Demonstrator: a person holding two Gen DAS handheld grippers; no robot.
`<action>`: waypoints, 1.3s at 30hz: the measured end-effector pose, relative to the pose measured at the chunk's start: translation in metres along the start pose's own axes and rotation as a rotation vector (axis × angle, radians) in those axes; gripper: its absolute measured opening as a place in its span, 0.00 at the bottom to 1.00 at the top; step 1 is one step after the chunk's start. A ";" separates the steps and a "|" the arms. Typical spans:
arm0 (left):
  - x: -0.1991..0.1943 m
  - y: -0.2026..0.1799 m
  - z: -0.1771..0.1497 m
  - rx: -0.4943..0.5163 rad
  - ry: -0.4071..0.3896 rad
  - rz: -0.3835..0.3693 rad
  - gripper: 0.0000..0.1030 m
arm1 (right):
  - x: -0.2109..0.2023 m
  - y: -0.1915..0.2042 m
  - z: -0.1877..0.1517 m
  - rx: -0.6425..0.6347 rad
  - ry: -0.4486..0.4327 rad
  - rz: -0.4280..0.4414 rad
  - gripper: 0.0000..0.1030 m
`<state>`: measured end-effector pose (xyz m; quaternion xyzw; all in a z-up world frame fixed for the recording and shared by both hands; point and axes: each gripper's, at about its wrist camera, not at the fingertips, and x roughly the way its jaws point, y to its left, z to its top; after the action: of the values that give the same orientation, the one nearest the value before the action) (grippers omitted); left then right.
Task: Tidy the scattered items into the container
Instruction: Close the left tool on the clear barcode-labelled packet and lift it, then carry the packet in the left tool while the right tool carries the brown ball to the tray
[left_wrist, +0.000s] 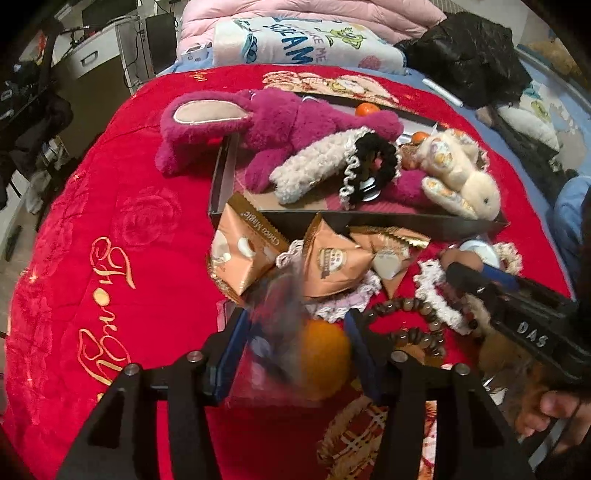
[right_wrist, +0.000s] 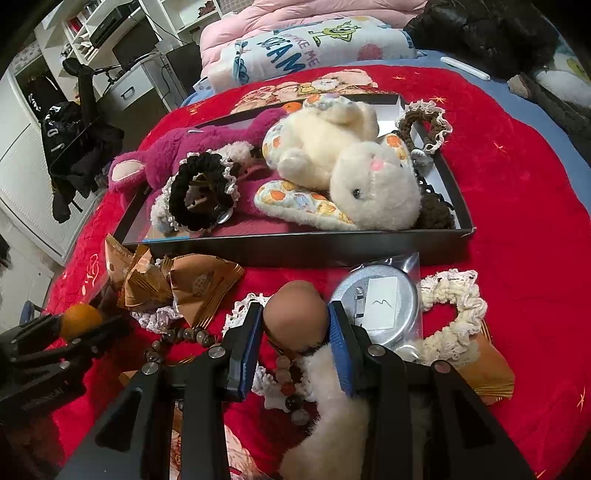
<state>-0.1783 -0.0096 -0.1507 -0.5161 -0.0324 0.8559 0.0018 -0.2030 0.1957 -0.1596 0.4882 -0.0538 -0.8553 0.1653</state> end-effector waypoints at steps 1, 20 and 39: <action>0.001 -0.001 0.000 0.004 -0.003 0.004 0.55 | 0.000 0.000 0.000 0.002 0.000 0.002 0.34; -0.023 -0.001 0.005 0.023 -0.072 -0.012 0.03 | 0.000 -0.003 0.002 0.030 0.004 0.030 0.34; -0.065 -0.012 0.017 0.044 -0.203 -0.047 0.02 | -0.023 0.012 0.007 -0.015 -0.047 0.046 0.33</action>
<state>-0.1629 -0.0012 -0.0849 -0.4259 -0.0257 0.9039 0.0302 -0.1956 0.1919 -0.1336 0.4654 -0.0622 -0.8628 0.1873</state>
